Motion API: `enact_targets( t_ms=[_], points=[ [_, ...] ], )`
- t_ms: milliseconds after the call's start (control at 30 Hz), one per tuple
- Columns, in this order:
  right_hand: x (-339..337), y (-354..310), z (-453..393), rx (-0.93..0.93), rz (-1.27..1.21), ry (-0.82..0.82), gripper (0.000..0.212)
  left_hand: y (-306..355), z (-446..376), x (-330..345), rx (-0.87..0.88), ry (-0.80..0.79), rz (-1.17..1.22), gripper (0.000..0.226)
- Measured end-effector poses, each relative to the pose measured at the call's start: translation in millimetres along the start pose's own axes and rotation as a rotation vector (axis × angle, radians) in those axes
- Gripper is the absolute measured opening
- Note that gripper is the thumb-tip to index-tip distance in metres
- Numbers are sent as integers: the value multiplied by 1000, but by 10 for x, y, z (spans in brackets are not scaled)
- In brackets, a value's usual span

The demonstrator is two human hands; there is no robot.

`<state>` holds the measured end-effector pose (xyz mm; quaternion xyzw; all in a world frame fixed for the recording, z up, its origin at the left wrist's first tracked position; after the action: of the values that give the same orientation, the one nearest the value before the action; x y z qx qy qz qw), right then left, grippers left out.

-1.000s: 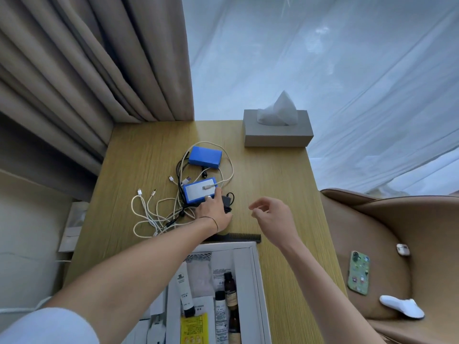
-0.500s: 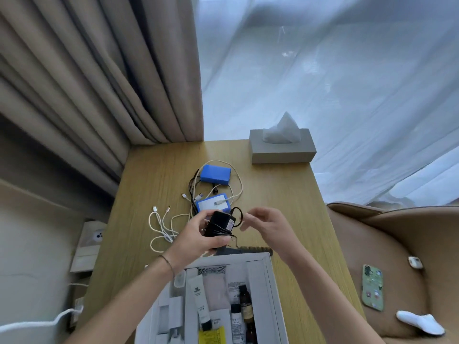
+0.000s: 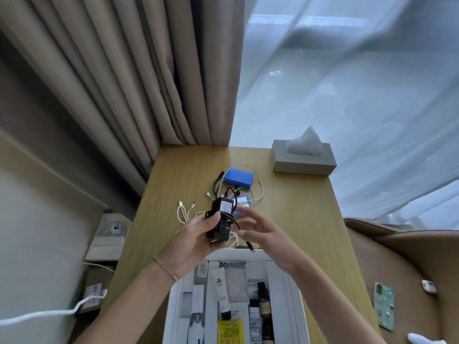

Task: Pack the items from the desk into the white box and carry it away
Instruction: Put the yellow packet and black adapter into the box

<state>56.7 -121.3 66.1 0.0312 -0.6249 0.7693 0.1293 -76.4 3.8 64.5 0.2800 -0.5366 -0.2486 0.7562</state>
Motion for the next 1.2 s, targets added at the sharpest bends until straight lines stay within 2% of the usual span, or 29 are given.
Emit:
enact_targets(
  t_ms=[133, 233, 333, 433, 500, 533, 600, 700, 767, 867, 1033, 1200],
  points=[
    [113, 30, 22, -23, 66, -22, 17, 82, 150, -35, -1, 28, 46, 57],
    [134, 82, 64, -17, 15, -19, 25, 44, 266, -27, -42, -18, 219, 67],
    [197, 168, 110, 56, 42, -141, 26, -32, 363, 28, -104, -178, 338, 74],
    [228, 241, 148, 167, 121, -259, 21, -76, 436, 92, -177, -368, 249, 54],
    [222, 244, 173, 241, 143, -299, 13, -95, 478, 107, -242, -447, 94, 52],
    [205, 240, 175, 280, 162, -290, 18, -118, 492, 87, -282, -455, -6, 52],
    [140, 224, 169, 346, 240, -224, 23, -168, 505, 15, -337, -409, -261, 53],
    [79, 204, 168, 366, 317, -141, 16, -229, 505, -78, -361, -259, -576, 67],
    [107, 206, 163, 379, 420, -80, 17, -276, 499, -103, -372, -180, -696, 75],
    [212, 256, 145, 380, 712, -10, 19, -386, 467, -135, -387, -96, -826, 74],
    [392, 300, 295, 239, 1124, 151, 21, -514, 430, -276, -351, 82, -745, 63],
    [541, 446, 546, 117, 1202, 193, 27, -599, 443, -352, -259, 247, -660, 54]
  ],
)
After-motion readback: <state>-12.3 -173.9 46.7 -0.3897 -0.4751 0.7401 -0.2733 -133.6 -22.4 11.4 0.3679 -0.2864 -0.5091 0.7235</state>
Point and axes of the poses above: each hand's wrist, its own z-axis away from the middle knuckle, its own x-axis out of the palm, y = z × x, the point moved 3 cm from there along -z, towards the middle knuckle, and after that the axes turned 10 degrees about -y, right-handed, at the moved point
